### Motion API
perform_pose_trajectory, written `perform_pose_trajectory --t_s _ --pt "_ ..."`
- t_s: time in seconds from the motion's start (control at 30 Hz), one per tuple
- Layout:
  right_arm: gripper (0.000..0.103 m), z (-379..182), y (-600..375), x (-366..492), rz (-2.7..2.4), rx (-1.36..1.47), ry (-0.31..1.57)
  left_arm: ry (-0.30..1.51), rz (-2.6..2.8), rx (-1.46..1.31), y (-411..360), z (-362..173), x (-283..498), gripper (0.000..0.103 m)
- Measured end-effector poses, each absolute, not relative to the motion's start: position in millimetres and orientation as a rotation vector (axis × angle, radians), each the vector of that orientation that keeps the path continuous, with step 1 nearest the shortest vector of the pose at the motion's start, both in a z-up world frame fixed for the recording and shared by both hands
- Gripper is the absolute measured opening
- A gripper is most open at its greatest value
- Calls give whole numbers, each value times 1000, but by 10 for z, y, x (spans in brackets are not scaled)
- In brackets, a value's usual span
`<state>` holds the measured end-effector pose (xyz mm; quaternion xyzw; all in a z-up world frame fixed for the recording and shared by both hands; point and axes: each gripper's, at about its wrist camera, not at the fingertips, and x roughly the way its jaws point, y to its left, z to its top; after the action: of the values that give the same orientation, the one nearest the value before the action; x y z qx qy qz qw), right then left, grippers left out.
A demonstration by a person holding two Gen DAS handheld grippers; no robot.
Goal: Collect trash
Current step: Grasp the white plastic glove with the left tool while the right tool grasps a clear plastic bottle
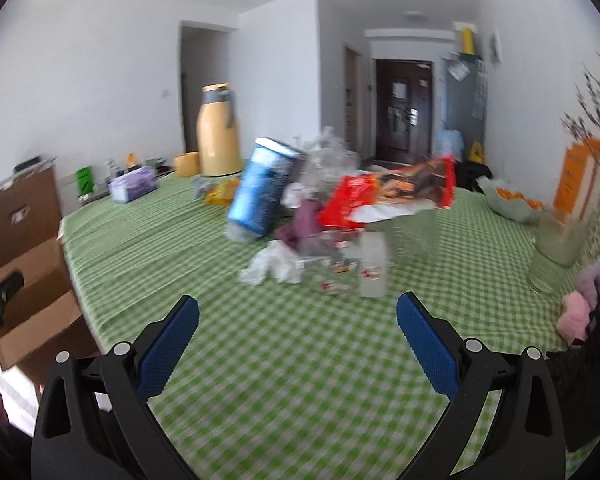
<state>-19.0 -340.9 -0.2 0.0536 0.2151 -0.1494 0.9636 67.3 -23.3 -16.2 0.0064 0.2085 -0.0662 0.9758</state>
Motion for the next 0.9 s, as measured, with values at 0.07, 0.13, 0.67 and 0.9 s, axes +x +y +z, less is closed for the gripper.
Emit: perform_pose_trajectory --t_s 0.07,0.13,0.67,0.9 --pt "95 7 -3579 -135 -318 151 441 445 -199 40 -418 -166 795 96" --pt "95 16 -3755 -80 -331 190 449 473 -263 43 -589 -165 903 96" --pt "52 25 -4616 185 -289 338 529 795 -691 177 -2702 -442 2132 84" --pt "52 -88 -4772 303 -215 432 570 953 -762 189 -3024 -736 2393 44"
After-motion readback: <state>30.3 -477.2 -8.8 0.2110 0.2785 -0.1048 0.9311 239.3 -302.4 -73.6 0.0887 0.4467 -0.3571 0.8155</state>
